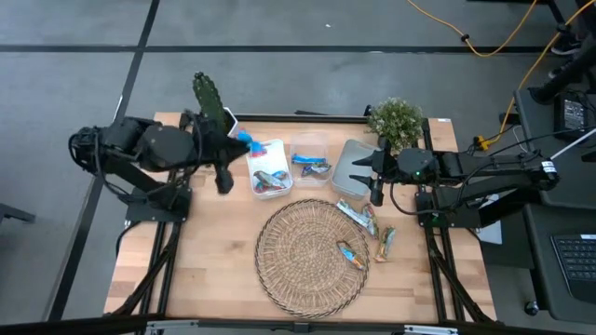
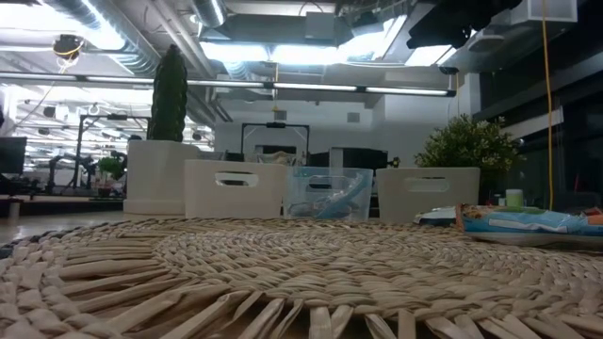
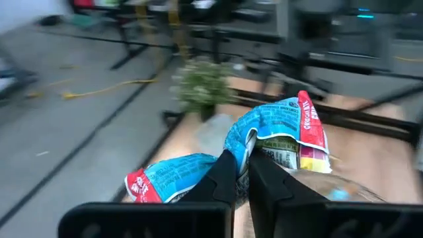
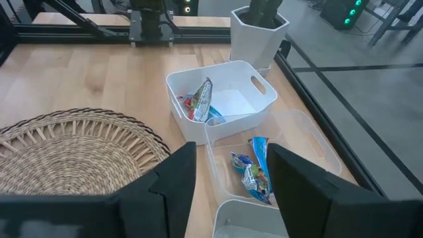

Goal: Pick and place Granola Bars by type
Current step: Put the red granola bar into the white bin

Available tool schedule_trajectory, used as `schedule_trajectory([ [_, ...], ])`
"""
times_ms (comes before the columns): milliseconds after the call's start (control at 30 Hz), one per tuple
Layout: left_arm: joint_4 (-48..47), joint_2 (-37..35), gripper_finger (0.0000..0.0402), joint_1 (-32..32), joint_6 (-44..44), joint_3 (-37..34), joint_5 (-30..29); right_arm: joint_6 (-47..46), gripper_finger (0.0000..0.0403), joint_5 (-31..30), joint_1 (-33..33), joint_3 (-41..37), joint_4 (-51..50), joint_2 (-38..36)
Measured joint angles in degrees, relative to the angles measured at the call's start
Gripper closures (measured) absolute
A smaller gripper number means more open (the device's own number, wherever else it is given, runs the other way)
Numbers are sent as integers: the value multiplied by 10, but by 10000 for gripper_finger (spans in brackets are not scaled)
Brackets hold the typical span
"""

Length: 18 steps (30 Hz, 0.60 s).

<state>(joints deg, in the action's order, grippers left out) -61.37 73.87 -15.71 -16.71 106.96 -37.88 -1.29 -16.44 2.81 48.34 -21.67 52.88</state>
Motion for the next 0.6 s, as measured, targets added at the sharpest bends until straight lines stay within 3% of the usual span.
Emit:
schedule_trajectory([
  [133, 1, 11, 394, 60, 22, 1, -51, 3, 216, 0, 0, 0, 0, 0],
  [233, 16, 25, 394, 131, 54, 1, -55, 3, 216, 0, 0, 0, 1, 0],
  [433, 47, 49, 394, 280, 94, 1, 76, 5, 216, 0, 0, 0, 1, 0],
  [600, 35, 69, 394, 331, 107, 0, 147, 2, 216, 0, 0, 0, 1, 0],
])
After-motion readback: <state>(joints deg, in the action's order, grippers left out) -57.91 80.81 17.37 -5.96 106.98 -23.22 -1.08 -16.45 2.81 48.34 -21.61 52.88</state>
